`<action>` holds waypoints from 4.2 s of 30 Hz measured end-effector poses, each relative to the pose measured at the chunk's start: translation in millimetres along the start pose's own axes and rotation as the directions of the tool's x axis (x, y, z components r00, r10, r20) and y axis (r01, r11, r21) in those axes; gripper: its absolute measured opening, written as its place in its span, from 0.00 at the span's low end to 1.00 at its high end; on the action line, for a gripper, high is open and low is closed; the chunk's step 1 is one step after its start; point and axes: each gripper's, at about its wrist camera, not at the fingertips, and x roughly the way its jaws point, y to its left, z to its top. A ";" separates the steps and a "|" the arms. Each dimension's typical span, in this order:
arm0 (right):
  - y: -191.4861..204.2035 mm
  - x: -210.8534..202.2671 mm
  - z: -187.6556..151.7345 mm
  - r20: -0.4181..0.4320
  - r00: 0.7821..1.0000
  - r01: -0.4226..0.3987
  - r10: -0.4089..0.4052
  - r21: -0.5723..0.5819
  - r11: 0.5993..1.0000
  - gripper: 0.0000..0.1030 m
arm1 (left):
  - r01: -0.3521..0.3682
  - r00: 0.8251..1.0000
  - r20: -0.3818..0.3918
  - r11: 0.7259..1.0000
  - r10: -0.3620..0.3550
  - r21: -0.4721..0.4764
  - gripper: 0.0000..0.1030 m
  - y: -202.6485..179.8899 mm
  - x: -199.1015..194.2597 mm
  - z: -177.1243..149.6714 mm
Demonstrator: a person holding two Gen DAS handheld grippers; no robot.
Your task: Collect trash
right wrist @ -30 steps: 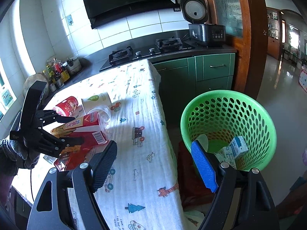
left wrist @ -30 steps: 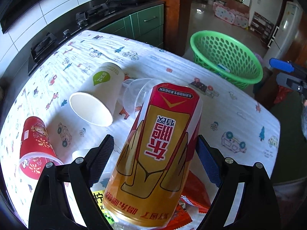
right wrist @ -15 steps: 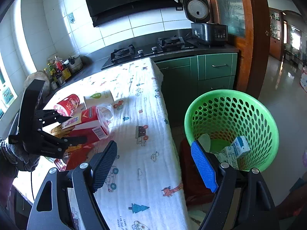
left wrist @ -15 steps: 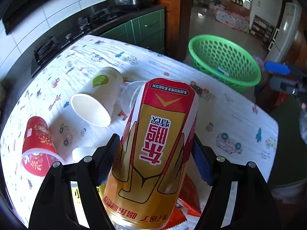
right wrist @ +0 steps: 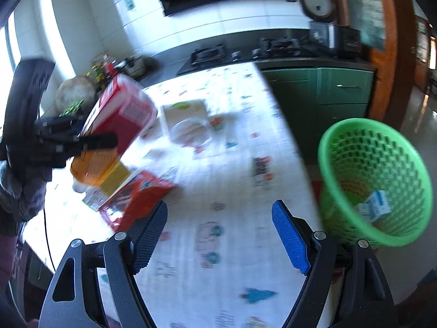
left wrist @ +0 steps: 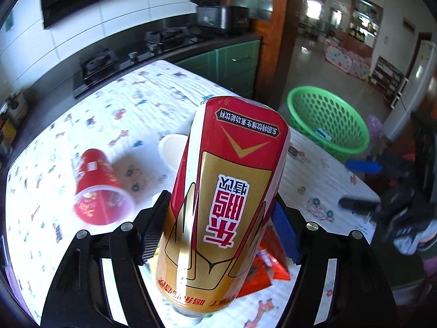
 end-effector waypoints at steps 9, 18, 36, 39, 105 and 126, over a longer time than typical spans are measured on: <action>61.0 49.4 -4.2 -0.085 0.991 -0.112 0.108 -0.046 0.993 0.66 | -0.044 0.999 0.024 0.997 0.046 -0.069 0.68 32.6 -26.2 -15.6; 94.0 88.1 -5.7 -0.140 0.985 -0.112 0.103 -0.061 0.992 0.42 | -0.042 0.998 0.035 0.993 0.046 -0.112 0.68 52.4 -40.2 -24.7; 70.0 53.4 -7.2 -0.065 0.995 -0.080 0.077 -0.049 0.996 0.04 | 0.017 0.999 0.041 0.995 -0.013 -0.098 0.68 23.6 -33.1 -7.6; 54.2 36.1 -3.6 -0.030 0.998 -0.057 0.056 -0.036 0.998 0.04 | 0.040 0.999 0.040 0.995 -0.037 -0.090 0.68 12.0 -28.0 -0.8; -262.5 -59.8 -13.6 0.004 0.902 0.404 -0.432 0.346 0.847 0.59 | 0.317 0.943 -0.118 0.948 -0.312 0.026 0.68 -240.2 182.5 183.7; -263.0 -67.2 -36.8 0.004 0.905 0.396 -0.426 0.361 0.844 0.62 | 0.295 0.930 -0.211 0.954 -0.301 -0.059 0.76 -252.0 223.7 176.0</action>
